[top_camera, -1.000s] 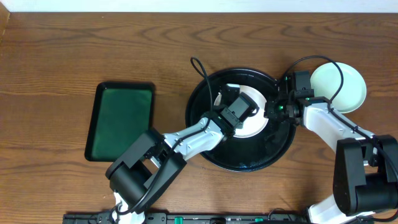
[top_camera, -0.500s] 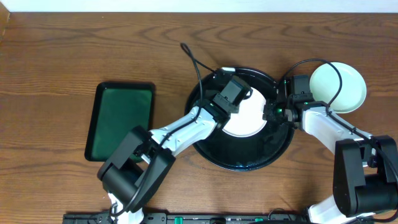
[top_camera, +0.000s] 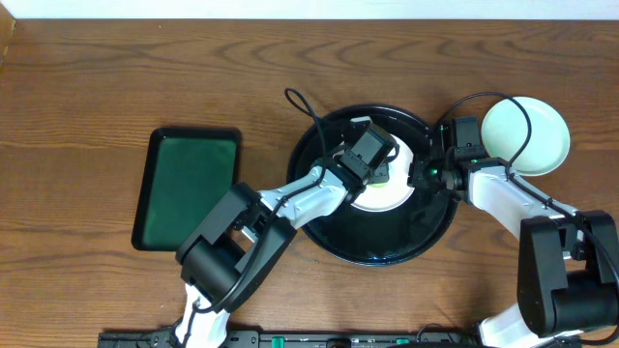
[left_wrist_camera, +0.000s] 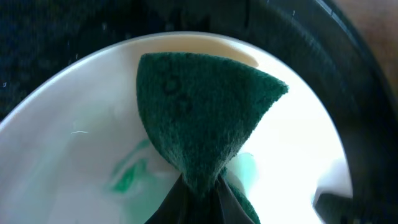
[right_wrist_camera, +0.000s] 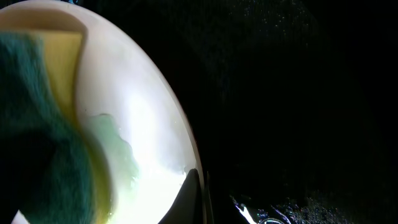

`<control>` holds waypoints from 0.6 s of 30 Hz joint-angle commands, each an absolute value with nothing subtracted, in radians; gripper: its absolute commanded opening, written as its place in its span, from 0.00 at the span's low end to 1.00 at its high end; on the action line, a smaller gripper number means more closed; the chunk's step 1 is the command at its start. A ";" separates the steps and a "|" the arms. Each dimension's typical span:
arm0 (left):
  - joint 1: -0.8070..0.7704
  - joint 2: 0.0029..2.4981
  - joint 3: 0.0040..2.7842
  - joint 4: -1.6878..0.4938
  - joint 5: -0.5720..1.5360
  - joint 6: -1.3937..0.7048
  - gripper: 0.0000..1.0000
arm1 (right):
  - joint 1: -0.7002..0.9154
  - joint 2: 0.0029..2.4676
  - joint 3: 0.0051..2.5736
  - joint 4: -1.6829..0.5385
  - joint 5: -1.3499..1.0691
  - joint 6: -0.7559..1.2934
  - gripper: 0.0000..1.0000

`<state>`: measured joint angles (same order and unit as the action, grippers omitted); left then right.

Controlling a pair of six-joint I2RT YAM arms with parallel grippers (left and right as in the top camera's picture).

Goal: Clean dirty plates on tray and stack at the side
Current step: 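Scrub the pink plate with the sponge in the left gripper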

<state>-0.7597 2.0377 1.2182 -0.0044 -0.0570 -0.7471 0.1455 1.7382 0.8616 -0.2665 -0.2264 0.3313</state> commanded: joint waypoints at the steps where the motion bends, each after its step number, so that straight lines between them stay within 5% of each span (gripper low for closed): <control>1: -0.748 2.109 1.229 0.013 -0.173 -0.709 0.08 | 0.167 1.753 0.837 -0.276 -0.241 0.344 0.01; 13: -0.717 2.109 1.229 -0.012 -0.748 -0.410 0.08 | 0.167 1.753 0.837 -0.277 -0.241 0.344 0.01; 18: -0.719 2.046 1.229 0.003 -0.723 -0.381 0.07 | 0.167 1.753 0.837 -0.276 -0.241 0.344 0.01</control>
